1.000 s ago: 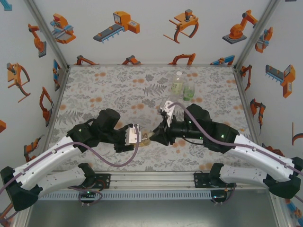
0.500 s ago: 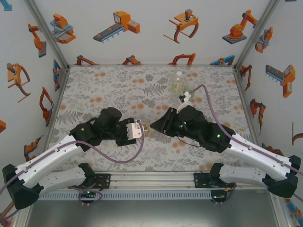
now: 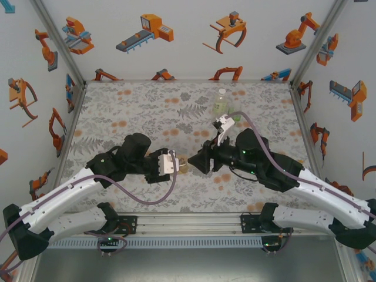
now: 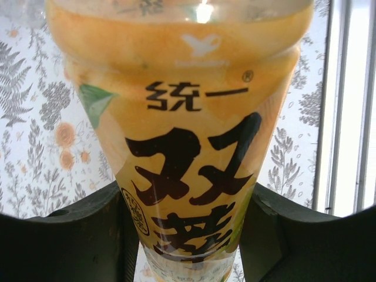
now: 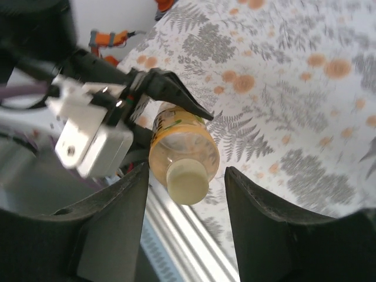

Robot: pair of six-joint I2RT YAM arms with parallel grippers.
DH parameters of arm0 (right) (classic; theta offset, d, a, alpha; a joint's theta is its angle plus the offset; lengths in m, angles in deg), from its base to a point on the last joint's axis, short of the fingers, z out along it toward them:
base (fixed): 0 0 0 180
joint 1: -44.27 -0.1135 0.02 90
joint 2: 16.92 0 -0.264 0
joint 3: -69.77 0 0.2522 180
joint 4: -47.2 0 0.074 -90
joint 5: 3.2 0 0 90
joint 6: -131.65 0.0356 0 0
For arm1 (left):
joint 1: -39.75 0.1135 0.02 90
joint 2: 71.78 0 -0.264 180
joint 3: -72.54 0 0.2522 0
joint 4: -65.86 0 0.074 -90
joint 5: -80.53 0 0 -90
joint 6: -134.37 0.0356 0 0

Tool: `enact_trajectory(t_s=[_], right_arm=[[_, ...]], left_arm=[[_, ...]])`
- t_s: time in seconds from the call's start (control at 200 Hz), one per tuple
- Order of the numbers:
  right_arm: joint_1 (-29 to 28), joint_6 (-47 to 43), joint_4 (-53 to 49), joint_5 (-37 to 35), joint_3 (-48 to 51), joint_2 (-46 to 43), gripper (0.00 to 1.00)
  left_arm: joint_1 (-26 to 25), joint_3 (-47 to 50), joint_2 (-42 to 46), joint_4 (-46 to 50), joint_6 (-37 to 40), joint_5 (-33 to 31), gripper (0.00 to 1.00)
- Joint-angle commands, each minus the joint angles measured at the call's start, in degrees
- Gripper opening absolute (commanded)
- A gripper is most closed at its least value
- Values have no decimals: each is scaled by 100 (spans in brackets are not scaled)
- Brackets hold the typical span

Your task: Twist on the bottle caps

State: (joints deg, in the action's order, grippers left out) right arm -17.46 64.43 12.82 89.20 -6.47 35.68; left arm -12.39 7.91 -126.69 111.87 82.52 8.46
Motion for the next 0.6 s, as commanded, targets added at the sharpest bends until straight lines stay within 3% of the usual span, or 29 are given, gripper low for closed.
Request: enact_trajectory(t_s=[0.0,0.205,0.591], right_arm=[[-3,-2400,46,1178,-168,-185,53],[0,-4003,-582,2174,-471,-62,53],[-1,-4080,-461,2341,-296,123,46]], left_arm=[[-24,-154,94,163,133,715,0],[-24,-167,121,246,105,1270,0],[-24,-176,182,333,110,1309,0]])
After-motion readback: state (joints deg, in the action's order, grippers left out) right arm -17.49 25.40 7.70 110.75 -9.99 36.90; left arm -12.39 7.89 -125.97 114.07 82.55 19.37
